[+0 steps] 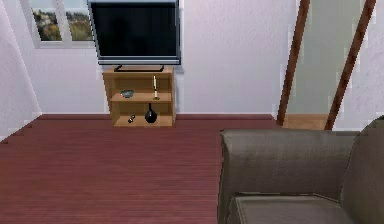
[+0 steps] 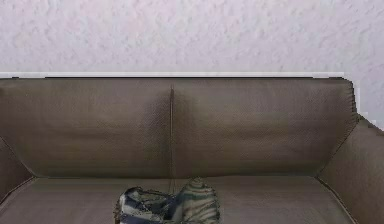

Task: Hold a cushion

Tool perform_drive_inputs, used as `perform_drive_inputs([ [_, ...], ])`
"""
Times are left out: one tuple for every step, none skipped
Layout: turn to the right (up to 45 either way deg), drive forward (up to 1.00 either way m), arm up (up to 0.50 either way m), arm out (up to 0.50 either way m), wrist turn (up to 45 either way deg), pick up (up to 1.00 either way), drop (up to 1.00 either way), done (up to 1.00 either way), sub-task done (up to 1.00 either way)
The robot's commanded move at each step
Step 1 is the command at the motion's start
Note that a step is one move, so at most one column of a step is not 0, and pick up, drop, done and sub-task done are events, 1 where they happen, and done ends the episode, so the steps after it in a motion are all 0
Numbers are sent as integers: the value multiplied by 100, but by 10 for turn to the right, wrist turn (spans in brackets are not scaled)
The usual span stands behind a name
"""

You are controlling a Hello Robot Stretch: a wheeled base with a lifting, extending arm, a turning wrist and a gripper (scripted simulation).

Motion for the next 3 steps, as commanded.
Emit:
perform_drive_inputs([
  [0, 0, 50, 0, 0, 0, 0, 0, 0],
  [0, 0, 14, 0, 0, 0, 0, 0, 0],
  [0, 0, 0, 10, 0, 0, 0, 0, 0],
])
